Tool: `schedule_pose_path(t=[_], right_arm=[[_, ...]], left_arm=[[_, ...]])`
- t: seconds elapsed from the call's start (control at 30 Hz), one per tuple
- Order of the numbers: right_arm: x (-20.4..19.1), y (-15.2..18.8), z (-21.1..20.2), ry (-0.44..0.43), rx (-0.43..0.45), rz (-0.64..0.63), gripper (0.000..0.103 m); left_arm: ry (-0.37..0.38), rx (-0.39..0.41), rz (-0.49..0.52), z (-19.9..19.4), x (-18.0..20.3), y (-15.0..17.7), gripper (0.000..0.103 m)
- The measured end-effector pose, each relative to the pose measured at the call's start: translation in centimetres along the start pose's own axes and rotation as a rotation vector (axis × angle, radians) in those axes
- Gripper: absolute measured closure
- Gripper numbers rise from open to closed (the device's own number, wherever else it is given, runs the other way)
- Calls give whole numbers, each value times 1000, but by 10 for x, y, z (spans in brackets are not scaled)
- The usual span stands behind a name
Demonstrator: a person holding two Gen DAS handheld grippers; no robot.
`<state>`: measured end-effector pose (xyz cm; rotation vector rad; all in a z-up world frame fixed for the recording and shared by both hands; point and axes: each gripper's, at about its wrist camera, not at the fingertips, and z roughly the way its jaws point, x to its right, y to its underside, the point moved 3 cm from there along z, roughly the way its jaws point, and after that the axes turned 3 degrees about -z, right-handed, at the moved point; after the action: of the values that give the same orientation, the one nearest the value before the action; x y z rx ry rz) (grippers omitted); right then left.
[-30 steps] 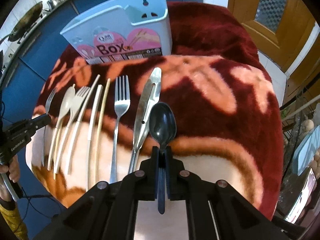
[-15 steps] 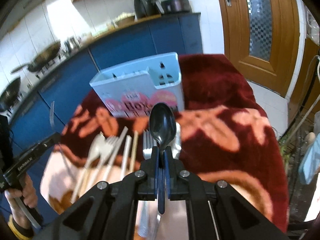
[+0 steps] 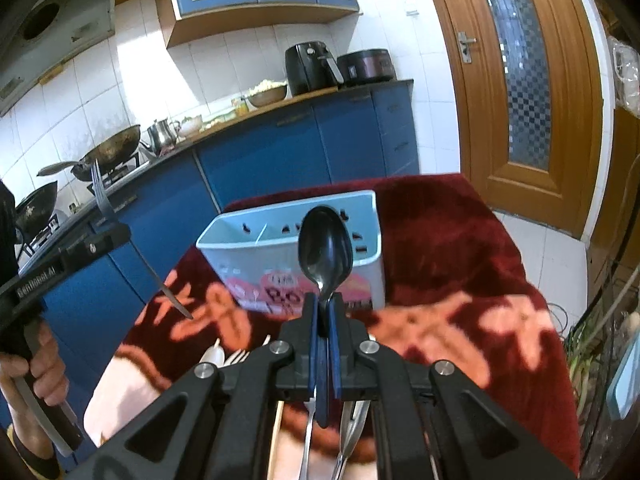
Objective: Organize utensils
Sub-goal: 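Close the left tool on the fork while the right tool grips the black spoon, lift both, then lower the fork into the caddy and open the left tool while the right tool drops the black spoon in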
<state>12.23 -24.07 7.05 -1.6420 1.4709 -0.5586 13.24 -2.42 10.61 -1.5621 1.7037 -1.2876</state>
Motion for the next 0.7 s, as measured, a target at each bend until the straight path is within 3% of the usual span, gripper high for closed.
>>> schedule_pose_path(t=[0.33,0.47,0.7], right_arm=[[11,-30,19,-7,64,-13,96],[13,-46,32,-4,107,-20,96],[12,-65,63,10,188,-52,96]], left_arm=[[-39,55,53,35,14,-59,98],[-46,7,15,71,7,-55,98],[-97,-41,32,115,-1,-29,98]])
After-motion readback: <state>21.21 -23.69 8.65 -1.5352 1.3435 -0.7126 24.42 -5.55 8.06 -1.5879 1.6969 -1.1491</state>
